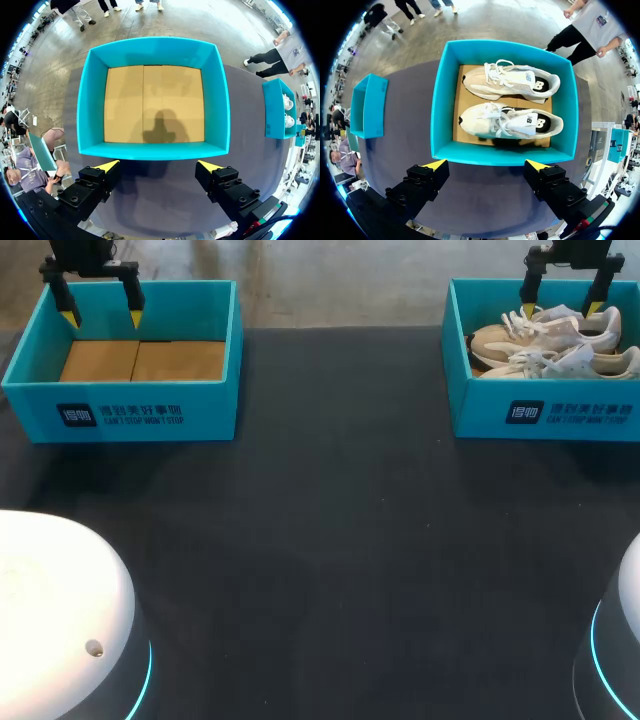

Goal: Take the shoe out of the shoebox, open the shoe tongue, remove and reinsert the insole, then place the shoe into the shoebox

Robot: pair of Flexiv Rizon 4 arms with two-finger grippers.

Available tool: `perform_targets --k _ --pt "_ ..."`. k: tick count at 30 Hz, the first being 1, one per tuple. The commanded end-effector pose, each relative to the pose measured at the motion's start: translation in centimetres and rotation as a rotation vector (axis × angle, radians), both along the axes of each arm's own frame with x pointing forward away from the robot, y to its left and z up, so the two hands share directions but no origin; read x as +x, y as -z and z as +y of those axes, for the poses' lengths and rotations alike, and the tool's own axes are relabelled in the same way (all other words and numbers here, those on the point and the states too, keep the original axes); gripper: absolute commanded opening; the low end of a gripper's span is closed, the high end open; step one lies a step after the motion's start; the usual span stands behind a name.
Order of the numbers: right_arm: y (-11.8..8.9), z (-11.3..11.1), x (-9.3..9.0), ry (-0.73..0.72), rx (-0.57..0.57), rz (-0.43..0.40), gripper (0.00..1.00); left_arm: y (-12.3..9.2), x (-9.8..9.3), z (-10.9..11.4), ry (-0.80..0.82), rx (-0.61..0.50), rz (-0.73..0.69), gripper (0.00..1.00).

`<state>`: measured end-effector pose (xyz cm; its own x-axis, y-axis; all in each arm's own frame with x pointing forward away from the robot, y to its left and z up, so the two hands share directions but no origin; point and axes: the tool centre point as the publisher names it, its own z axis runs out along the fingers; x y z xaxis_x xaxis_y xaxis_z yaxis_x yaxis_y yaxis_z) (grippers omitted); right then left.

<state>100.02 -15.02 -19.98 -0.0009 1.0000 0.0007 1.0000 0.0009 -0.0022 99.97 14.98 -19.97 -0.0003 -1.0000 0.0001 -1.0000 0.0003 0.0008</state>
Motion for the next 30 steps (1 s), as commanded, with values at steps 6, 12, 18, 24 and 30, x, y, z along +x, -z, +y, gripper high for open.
perform_targets --k 6,12,18,24,30 --pt "0.0 0.0 0.0 0.0 0.0 0.0 1.0 0.0 0.0 0.0 0.0 0.0 0.0 1.0" --pt "0.1 -0.2 0.2 -0.002 -0.01 -0.003 1.0 0.0 0.0 0.0 0.0 0.0 0.0 1.0" --pt "1.1 -3.3 1.2 0.012 -0.043 0.0 1.0 0.0 0.0 0.0 0.0 0.0 0.0 1.0" --pt "1.6 -6.0 1.8 0.009 -0.043 0.0 1.0 0.0 0.0 0.0 0.0 0.0 0.0 1.0" --pt "2.6 -8.6 1.9 0.018 -0.051 0.003 1.0 0.0 0.0 0.0 0.0 0.0 0.0 1.0"
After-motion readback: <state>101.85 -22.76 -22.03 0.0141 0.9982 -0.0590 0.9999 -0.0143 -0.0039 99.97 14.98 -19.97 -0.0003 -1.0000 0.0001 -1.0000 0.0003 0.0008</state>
